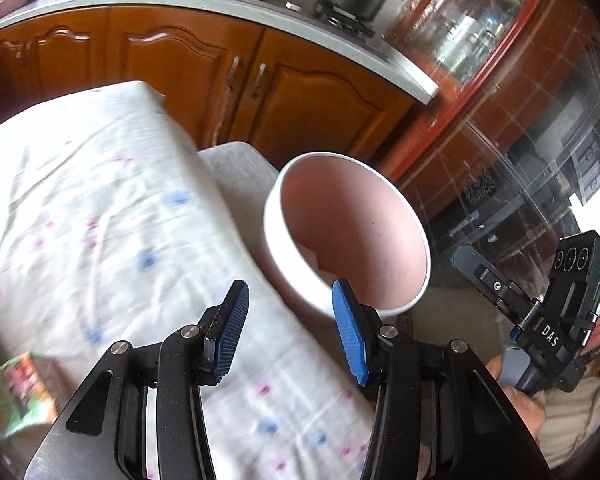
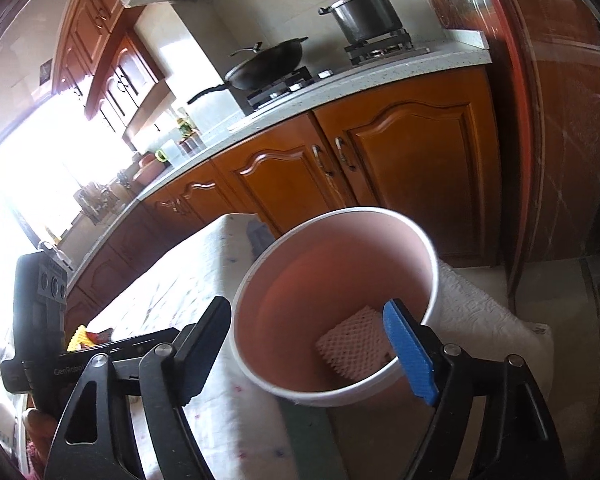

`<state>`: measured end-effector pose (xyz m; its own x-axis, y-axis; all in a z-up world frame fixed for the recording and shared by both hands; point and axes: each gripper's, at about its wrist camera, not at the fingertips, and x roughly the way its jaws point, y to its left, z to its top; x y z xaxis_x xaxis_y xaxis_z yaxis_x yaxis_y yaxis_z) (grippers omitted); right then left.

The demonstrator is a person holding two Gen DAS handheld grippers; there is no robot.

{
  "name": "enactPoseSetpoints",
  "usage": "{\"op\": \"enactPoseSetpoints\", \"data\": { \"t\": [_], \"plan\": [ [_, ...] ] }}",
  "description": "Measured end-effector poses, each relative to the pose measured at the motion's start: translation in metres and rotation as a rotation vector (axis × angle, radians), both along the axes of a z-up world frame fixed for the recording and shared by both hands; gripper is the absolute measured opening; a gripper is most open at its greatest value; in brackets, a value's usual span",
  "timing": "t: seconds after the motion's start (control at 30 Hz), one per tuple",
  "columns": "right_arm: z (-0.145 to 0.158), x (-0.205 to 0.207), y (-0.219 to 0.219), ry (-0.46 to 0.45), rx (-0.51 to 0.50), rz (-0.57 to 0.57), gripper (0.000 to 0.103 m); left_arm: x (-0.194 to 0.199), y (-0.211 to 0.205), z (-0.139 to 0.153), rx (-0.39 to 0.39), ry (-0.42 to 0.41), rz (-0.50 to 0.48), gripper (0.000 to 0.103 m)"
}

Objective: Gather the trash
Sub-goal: 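Move both open tools back over the remaining trash on the table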

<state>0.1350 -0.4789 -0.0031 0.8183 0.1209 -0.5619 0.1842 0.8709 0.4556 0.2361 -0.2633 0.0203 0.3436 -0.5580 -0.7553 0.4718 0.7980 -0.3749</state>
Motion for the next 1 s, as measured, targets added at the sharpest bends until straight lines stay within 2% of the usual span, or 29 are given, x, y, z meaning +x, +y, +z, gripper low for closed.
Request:
{"op": "enactPoseSetpoints", "data": {
  "t": [0.4, 0.53, 0.8, 1.0],
  "plan": [
    [0.005, -0.002, 0.065, -0.026, 0.007, 0.108, 0.082, -0.044, 0.081, 0.005, -0.028, -0.048, 0.122, 0.043],
    [0.004, 0.000, 0.090, -0.028, 0.017, 0.152, 0.083, -0.059, 0.111, 0.010, -0.023, -0.083, 0.167, 0.050],
    [0.007, 0.005, 0.132, -0.030, 0.013, 0.241, 0.083, -0.082, 0.163, 0.021, -0.032, -0.122, 0.228, 0.050],
    [0.010, 0.012, 0.162, -0.039, 0.003, 0.297, 0.083, -0.093, 0.208, 0.028, -0.027, -0.158, 0.323, 0.050]
  ]
}}
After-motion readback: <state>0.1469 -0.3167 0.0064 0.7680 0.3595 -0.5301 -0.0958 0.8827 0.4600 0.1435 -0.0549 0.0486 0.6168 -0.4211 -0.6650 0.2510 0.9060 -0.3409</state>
